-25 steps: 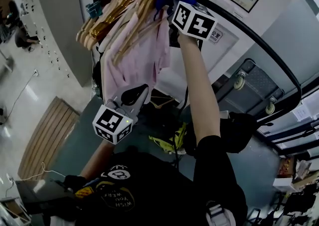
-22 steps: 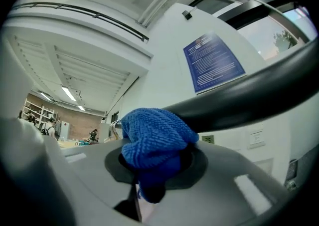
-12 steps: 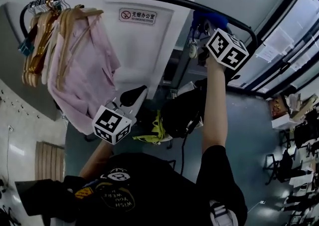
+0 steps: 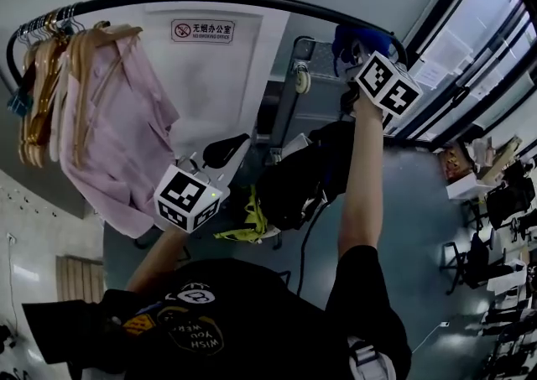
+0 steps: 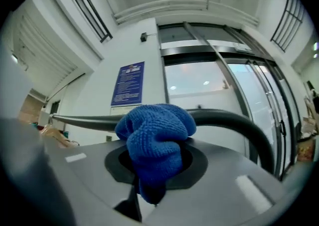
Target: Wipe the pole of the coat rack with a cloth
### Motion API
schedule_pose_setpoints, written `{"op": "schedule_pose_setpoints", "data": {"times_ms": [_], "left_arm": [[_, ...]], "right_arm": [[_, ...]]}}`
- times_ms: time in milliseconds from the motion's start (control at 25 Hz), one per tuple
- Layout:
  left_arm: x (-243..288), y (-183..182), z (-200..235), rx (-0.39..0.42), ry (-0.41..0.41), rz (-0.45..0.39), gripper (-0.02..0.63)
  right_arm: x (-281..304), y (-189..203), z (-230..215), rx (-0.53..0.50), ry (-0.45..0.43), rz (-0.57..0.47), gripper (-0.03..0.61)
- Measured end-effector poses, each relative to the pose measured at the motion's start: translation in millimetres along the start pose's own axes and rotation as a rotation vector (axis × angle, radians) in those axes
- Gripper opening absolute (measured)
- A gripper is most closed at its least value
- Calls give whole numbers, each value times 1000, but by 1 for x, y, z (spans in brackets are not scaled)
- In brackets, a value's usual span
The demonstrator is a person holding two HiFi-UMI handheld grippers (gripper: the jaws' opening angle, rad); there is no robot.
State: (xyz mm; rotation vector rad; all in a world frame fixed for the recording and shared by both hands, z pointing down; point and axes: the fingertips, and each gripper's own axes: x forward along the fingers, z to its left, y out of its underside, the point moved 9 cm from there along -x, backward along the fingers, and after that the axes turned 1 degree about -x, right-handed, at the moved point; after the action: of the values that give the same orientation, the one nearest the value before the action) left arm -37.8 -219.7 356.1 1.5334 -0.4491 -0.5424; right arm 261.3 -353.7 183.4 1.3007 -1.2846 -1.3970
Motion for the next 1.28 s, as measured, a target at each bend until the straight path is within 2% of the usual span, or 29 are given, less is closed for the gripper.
{"op": "schedule_pose_setpoints", "data": {"times_ms": [120, 400, 640, 720, 840, 920, 1040, 1160, 1280], "left_arm": [[-12, -11, 13, 35, -79, -18, 3], [-85, -24, 53, 74, -339, -22, 3], [-156, -25, 66, 82, -561, -24, 3], [-170, -27, 67, 81, -600, -31, 3], [-180, -28, 67, 74, -610, -35, 3], [-183, -31, 68, 78, -601, -39, 3], [-172, -31, 65, 78, -547, -46, 3], [-149, -28, 61, 65, -469, -46, 3], [-115, -25, 52, 53, -367, -48, 3]], "right_arm": [[17, 4, 56, -33, -129, 21, 83], [64, 23, 211, -3, -450, 13, 83], [97, 40, 354, 33, -649, 27, 81], [103, 43, 392, 34, -696, 40, 81], [103, 46, 428, 29, -758, 72, 84], [102, 45, 435, 48, -771, 82, 84], [93, 42, 410, 61, -754, 64, 86], [82, 38, 358, 41, -685, 41, 87], [70, 33, 285, 31, -558, 11, 87]]}}
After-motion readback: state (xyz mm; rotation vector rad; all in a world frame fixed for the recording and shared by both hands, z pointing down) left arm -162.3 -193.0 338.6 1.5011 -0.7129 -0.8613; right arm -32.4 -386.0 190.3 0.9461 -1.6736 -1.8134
